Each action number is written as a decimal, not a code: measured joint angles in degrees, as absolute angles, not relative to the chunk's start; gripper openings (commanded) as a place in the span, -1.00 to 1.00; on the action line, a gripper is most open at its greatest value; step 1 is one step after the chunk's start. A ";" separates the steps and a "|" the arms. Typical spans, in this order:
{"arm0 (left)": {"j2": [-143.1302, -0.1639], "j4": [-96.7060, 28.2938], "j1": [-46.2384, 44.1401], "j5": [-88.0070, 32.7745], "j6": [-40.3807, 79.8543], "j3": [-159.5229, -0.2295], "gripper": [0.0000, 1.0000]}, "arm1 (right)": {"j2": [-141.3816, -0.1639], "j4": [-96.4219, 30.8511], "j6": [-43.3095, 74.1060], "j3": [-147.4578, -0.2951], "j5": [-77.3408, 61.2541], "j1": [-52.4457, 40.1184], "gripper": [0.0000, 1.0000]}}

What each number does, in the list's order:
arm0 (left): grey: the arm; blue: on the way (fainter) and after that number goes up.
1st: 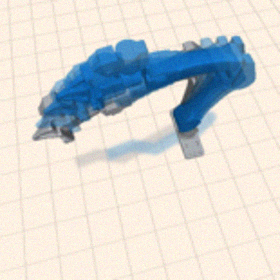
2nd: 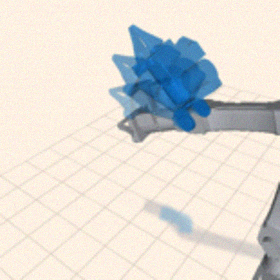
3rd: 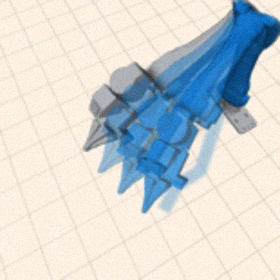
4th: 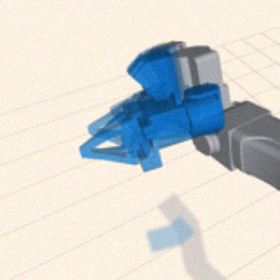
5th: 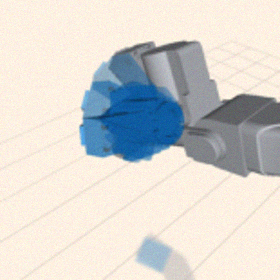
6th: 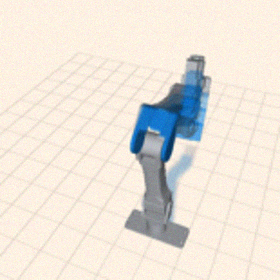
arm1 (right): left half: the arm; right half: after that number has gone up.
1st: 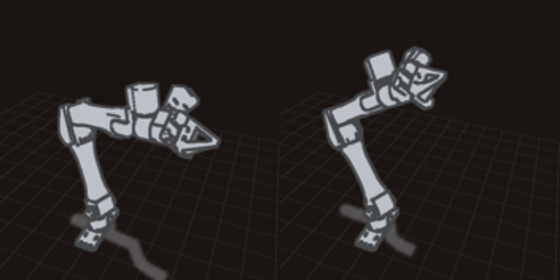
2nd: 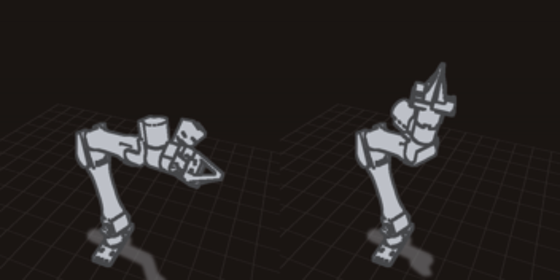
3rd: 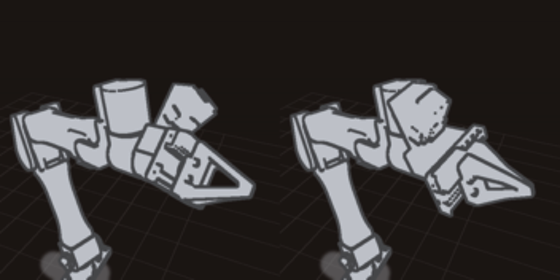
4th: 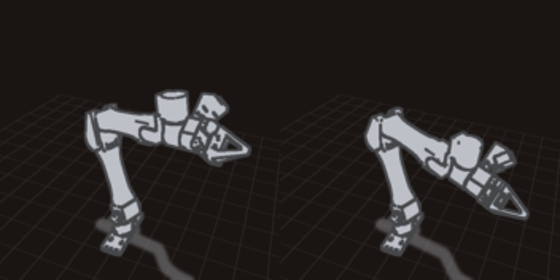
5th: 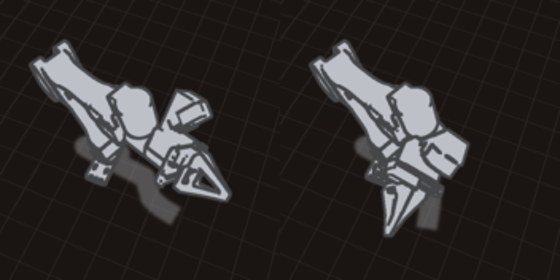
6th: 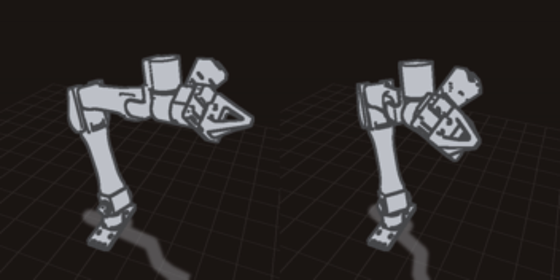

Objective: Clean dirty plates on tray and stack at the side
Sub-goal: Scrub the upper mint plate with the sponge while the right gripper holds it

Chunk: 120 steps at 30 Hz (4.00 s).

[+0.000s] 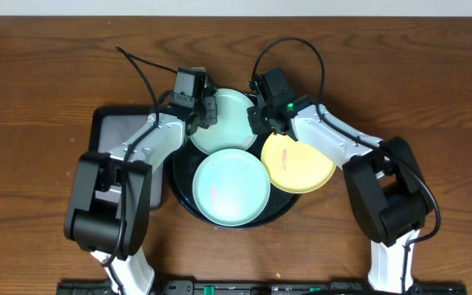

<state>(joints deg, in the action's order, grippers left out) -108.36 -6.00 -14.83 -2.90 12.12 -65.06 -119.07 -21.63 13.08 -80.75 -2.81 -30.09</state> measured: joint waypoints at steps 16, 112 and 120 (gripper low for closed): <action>-108.47 -5.28 -14.48 -23.97 10.52 -65.06 -0.85 | -119.07 -21.78 13.10 -80.75 -2.31 -30.09 -0.97; -106.67 -10.57 -16.03 -22.24 23.51 -65.04 -0.85 | -119.07 -22.81 13.13 -80.73 -2.35 -30.09 -0.36; -96.71 -19.73 -13.15 -17.47 18.33 -65.01 -0.85 | -119.09 -22.81 12.84 -80.71 -2.57 -30.11 -0.05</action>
<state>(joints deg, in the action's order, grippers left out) -96.71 -19.73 -13.15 -17.47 18.33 -65.01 -119.09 -22.81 12.84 -80.71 -2.57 -30.11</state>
